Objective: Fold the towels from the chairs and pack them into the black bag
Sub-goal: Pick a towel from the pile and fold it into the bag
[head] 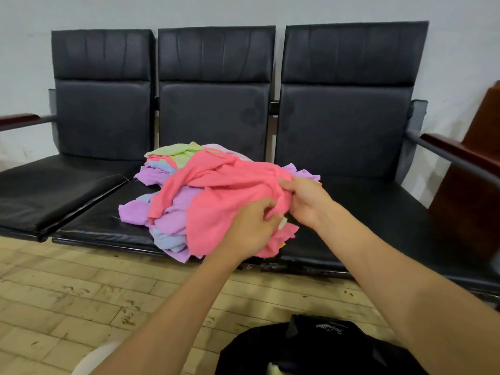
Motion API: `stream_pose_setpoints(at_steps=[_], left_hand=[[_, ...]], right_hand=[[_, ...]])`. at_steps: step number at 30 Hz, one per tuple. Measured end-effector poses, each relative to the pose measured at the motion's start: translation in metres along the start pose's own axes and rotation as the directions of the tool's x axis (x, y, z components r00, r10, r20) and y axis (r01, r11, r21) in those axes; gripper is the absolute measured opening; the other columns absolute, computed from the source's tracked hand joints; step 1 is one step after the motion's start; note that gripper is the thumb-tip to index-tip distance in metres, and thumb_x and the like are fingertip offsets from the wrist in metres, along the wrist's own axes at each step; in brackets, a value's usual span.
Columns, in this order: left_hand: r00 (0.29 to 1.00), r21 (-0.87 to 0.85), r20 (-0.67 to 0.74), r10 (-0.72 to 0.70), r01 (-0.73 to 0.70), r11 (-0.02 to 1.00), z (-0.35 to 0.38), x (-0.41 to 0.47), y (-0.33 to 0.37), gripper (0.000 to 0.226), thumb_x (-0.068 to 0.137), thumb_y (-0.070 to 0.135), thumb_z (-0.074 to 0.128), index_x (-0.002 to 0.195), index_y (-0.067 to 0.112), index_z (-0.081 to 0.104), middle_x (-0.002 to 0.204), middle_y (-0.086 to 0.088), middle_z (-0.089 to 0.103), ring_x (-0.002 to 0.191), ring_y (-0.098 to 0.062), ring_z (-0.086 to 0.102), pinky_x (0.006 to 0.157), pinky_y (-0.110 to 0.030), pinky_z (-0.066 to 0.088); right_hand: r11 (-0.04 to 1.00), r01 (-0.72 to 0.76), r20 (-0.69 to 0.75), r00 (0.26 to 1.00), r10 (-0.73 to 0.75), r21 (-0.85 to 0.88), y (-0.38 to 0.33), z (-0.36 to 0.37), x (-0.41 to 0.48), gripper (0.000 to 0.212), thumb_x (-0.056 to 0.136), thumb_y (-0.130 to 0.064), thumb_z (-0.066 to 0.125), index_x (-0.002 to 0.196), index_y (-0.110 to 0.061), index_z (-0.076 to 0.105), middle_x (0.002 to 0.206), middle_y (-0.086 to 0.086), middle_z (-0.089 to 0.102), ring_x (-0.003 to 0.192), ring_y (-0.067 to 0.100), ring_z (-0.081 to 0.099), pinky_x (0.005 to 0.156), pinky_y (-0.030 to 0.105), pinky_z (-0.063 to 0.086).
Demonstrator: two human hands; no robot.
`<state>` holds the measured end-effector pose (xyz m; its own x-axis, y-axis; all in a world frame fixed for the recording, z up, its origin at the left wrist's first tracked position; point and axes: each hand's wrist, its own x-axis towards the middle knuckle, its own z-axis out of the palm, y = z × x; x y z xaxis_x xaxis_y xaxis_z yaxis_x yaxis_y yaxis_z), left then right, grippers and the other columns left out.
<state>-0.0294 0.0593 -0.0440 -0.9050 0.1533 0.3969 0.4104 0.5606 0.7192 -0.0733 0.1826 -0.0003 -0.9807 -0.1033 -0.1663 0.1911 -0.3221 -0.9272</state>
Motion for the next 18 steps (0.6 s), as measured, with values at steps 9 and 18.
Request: stream_pose_setpoints(at_steps=[9, 18], left_hand=[[0.975, -0.109, -0.144, -0.168, 0.153, 0.982, 0.035, 0.01, 0.008, 0.022, 0.088, 0.001, 0.053, 0.106, 0.013, 0.057, 0.116, -0.006, 0.059, 0.103, -0.014, 0.053, 0.086, -0.017, 0.035], [0.862, -0.522, -0.052, -0.505, 0.407, 0.749, 0.086, 0.02, 0.004, 0.01, 0.076, 0.012, 0.056, 0.081, 0.019, 0.051, 0.076, -0.002, 0.056, 0.068, -0.017, 0.051, 0.06, -0.027, 0.05]], right_hand=[[0.984, 0.147, -0.099, 0.986, -0.137, 0.103, -0.037, -0.092, -0.011, 0.032, 0.098, -0.008, 0.049, 0.128, 0.0, 0.057, 0.125, 0.019, 0.063, 0.114, 0.032, 0.061, 0.094, 0.048, 0.05], [0.986, 0.109, -0.169, 0.977, -0.13, -0.13, -0.01, -0.185, -0.045, 0.03, 0.099, -0.001, 0.043, 0.122, -0.002, 0.063, 0.112, 0.015, 0.069, 0.1, 0.026, 0.066, 0.086, 0.036, 0.053]])
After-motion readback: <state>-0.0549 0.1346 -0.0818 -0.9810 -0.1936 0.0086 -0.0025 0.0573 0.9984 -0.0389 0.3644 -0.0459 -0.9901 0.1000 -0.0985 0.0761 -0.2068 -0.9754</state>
